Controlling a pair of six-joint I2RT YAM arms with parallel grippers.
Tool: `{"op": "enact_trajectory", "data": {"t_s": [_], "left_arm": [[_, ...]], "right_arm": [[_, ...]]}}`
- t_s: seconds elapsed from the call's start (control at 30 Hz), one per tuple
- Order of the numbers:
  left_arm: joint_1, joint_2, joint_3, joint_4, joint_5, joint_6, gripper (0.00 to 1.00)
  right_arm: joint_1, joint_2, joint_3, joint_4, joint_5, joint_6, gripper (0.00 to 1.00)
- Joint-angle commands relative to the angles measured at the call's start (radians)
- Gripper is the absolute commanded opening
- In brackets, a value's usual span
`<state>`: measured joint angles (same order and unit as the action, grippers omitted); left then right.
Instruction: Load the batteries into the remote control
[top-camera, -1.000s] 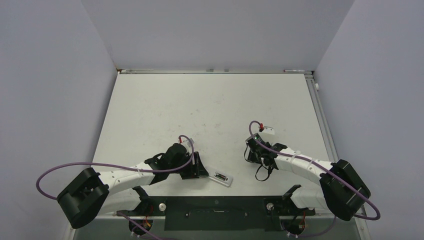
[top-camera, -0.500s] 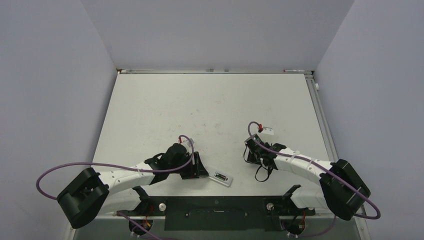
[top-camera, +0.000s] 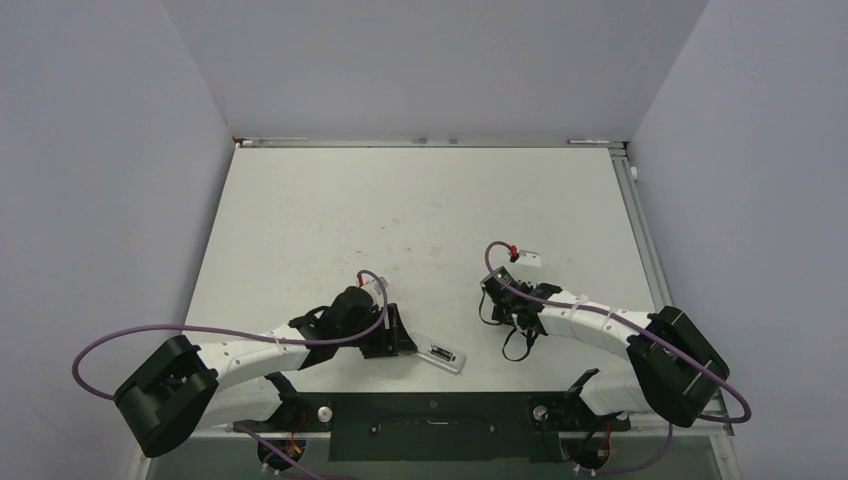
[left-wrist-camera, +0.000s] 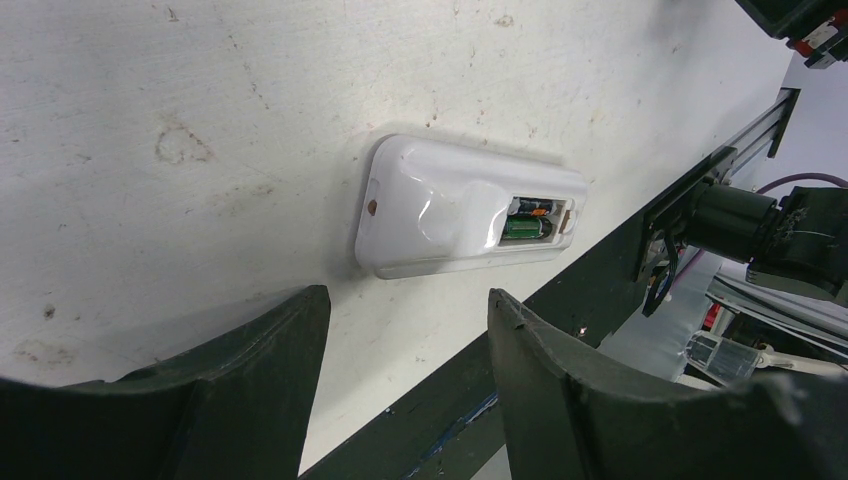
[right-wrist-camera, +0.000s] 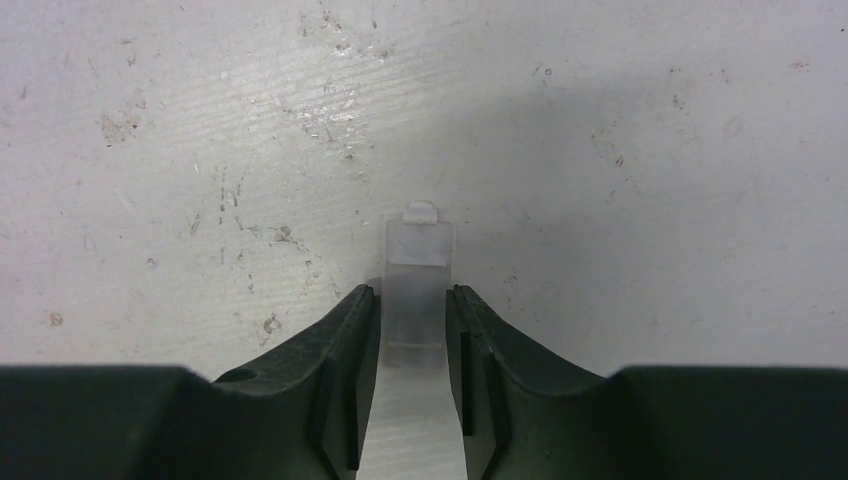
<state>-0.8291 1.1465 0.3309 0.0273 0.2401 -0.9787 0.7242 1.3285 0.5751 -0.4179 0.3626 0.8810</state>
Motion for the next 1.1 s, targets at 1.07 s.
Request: {"op": "enact_trajectory", "data": {"t_s": [1.07], "left_arm": [[0.009,-0.128,0.085,-0.087,0.078,0.012,0.57]], "right_arm": [[0.220,-0.078,0.096,-0.114,-0.077,0.119,0.08]]}}
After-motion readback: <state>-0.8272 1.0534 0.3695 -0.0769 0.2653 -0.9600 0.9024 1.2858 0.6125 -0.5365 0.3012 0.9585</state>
